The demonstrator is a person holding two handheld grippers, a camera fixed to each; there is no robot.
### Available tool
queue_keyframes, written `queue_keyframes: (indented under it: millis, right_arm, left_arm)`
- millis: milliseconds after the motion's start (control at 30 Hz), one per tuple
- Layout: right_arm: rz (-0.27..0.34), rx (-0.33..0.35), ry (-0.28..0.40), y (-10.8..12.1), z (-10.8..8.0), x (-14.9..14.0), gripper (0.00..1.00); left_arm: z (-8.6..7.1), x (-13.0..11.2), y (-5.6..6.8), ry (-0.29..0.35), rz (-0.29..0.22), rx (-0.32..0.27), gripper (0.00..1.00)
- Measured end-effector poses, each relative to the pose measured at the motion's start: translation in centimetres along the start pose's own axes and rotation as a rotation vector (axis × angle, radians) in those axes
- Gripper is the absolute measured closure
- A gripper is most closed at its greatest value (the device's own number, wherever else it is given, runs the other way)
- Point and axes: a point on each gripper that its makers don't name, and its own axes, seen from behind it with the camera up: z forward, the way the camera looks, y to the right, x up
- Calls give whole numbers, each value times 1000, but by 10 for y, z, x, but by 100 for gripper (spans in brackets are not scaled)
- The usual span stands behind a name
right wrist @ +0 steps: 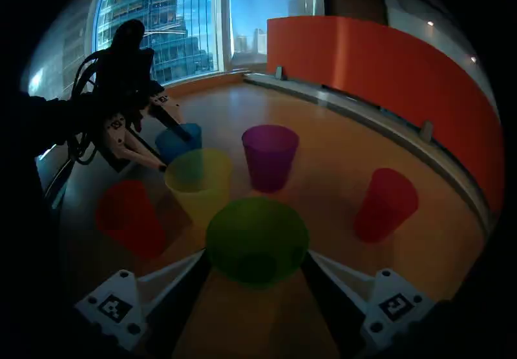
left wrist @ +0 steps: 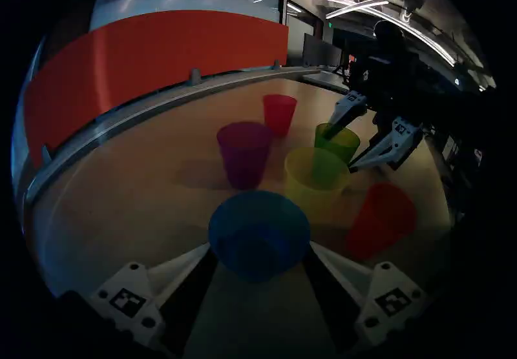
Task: Pour water
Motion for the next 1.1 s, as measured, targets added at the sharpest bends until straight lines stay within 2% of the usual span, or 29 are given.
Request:
queue_keyframes:
  millis: [267, 433, 600, 867, 1100]
  right_arm:
    - [20, 12, 9, -2, 2, 4, 1]
    - [25, 13, 11, -1, 2, 4, 11]
    - [34, 16, 18, -1, 1, 5, 12]
    - [70, 14, 58, 4, -2, 18, 12]
    - [56, 6, 65, 5, -12, 25, 12]
  left_arm:
    - [1, 3, -1, 10, -1, 6, 13]
    - [2, 4, -1, 15, -15, 5, 14]
    - [2, 4, -2, 15, -34, 3, 16]
    - [1, 5, 1, 14, -37, -1, 16]
    - [-5, 14, 4, 33, -32, 0, 16]
